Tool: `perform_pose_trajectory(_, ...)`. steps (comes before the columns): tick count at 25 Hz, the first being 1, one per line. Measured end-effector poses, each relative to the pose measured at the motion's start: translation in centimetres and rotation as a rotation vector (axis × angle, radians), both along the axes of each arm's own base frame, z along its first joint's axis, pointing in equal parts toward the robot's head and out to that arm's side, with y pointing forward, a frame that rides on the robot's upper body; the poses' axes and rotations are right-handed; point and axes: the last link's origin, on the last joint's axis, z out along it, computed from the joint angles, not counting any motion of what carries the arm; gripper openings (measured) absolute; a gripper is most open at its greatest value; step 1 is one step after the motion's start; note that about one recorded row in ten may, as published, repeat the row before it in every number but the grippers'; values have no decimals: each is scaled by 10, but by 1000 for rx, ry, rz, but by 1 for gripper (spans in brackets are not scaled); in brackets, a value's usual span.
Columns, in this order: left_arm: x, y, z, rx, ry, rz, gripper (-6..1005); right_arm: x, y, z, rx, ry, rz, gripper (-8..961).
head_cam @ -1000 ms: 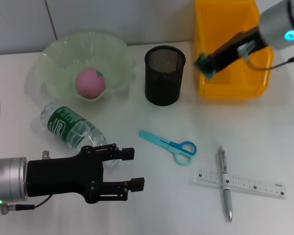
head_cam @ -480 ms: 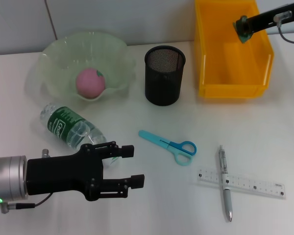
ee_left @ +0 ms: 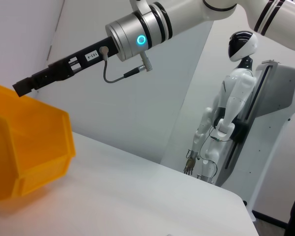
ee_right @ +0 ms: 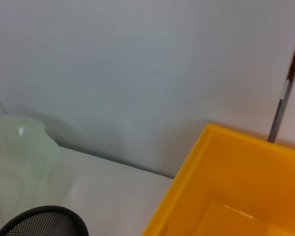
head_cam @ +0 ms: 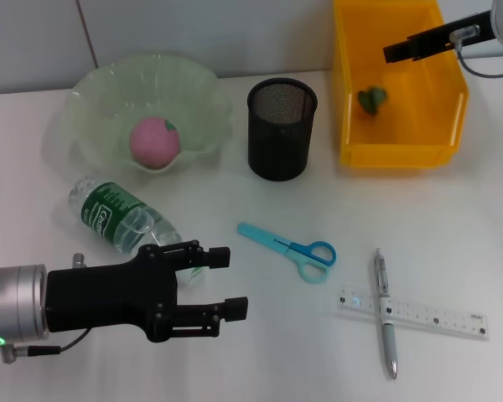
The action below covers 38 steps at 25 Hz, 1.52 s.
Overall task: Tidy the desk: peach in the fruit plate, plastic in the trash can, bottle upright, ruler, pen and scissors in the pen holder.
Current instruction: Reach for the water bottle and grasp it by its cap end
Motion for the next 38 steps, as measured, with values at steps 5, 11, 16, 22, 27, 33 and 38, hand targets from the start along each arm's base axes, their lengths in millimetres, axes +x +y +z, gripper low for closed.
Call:
perform_pose_trajectory(5,0,0,0,-2,-1,1,799,0,0,1,6,0,1,578)
perform_pose_trajectory(11,0,0,0,-3,-1,0,799,-1,-1,1,13,5,7,701)
perform_pose_trajectory(16,0,-1,0,-4,0,1,799,-3,-2,1,18,9,16,782)
perform_pose_trajectory(22,-1,-2,0,-3,0,5,799,-13,-9,6,54,40,77,784)
perform_pose_trajectory(27,-2,-2,0,0,2,5,799,-26,-25,14,49,158,196,784)
perform_pose_trajectory(33,-3,-2,0,2,2,4,799,-27,-53,12,-30,279,334,784)
perform_pose_trajectory(38,-3,-2,1,3,3,1,798,-14,-79,3,-111,344,414,783)
